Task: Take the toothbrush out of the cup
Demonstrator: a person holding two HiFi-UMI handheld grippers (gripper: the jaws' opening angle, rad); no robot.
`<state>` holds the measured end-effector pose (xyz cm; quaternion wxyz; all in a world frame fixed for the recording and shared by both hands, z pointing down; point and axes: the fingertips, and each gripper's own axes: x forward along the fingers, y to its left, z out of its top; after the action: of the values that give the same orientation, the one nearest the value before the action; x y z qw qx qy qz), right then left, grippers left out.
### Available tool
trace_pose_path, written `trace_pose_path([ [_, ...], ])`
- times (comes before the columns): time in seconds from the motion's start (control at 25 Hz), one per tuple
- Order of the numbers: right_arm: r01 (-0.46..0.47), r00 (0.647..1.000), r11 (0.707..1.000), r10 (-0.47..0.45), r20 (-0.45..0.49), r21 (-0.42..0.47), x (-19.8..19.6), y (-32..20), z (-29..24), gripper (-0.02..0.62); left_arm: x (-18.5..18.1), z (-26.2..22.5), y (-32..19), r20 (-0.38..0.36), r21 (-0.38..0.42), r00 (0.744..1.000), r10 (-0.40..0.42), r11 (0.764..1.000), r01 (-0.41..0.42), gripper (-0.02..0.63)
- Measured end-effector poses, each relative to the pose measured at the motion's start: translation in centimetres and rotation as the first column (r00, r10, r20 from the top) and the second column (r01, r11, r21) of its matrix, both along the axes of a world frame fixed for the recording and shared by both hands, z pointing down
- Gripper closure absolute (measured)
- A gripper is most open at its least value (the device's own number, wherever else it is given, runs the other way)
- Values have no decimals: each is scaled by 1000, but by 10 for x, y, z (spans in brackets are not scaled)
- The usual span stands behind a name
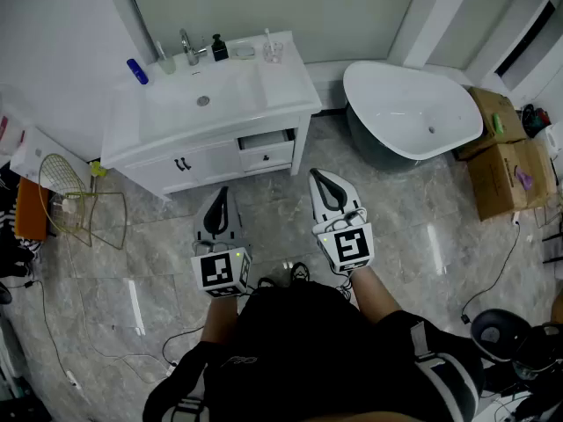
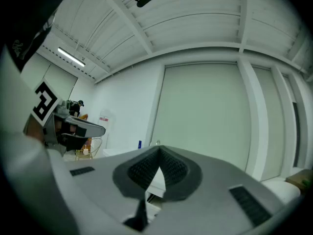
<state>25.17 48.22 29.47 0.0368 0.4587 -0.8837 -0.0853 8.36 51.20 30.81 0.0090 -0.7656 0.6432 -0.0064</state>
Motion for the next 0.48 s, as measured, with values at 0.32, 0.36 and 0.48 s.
trace_pose_path([
  [0.32, 2, 1000, 1000, -2, 0, -18, -1, 6, 10, 591, 4, 9, 7, -7, -24, 1000, 20, 999, -20, 601],
  [0.36, 0, 1000, 1000, 1, 3, -16, 0, 6, 12, 591, 4, 11, 8, -9, -27, 1000, 22, 999, -22, 601],
  [0.48, 2, 1000, 1000, -2, 14, -22, 1, 10, 17, 590, 5, 14, 12, -19, -20, 999, 28, 999, -28, 601],
])
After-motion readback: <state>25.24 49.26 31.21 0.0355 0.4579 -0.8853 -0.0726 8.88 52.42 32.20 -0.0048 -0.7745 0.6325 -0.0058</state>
